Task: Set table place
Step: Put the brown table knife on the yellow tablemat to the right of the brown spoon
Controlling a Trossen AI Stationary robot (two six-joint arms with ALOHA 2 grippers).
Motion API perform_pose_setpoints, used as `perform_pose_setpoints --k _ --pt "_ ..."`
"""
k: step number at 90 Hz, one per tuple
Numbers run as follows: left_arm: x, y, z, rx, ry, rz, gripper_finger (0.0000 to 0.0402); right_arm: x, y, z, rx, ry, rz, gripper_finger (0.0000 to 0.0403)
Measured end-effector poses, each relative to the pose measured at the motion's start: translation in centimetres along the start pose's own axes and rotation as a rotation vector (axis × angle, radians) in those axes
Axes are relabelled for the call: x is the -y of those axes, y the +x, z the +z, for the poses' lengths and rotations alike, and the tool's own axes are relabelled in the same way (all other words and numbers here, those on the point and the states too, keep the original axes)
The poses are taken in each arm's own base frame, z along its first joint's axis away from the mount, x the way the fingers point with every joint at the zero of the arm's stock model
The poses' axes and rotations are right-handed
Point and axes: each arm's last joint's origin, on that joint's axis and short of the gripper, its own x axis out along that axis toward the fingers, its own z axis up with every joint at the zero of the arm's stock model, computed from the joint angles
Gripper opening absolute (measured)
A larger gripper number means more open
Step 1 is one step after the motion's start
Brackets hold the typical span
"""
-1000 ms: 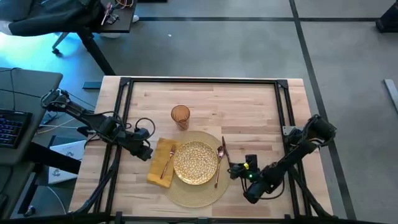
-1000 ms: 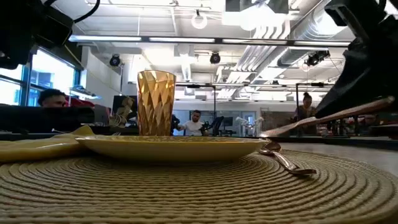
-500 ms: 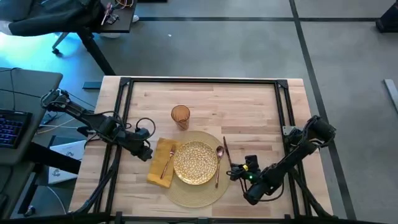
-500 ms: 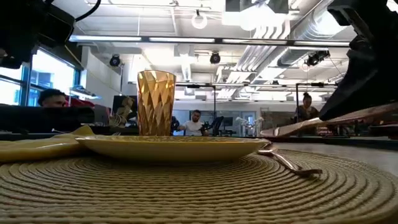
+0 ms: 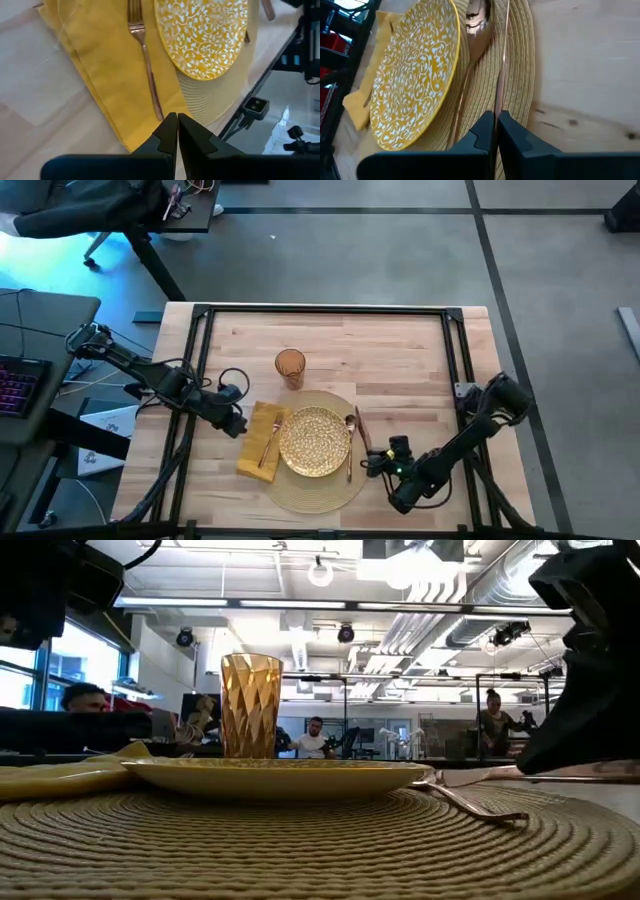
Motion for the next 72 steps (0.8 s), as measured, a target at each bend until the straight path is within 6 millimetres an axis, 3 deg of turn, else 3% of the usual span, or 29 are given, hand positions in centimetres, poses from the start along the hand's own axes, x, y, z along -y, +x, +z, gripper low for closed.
perform_pose_setpoints --k 72 --pt "0.0 0.0 0.0 0.013 0.025 0.002 0.0000 -1.0 1.4 -0.4 -0.027 0.075 0.017 0.0000"
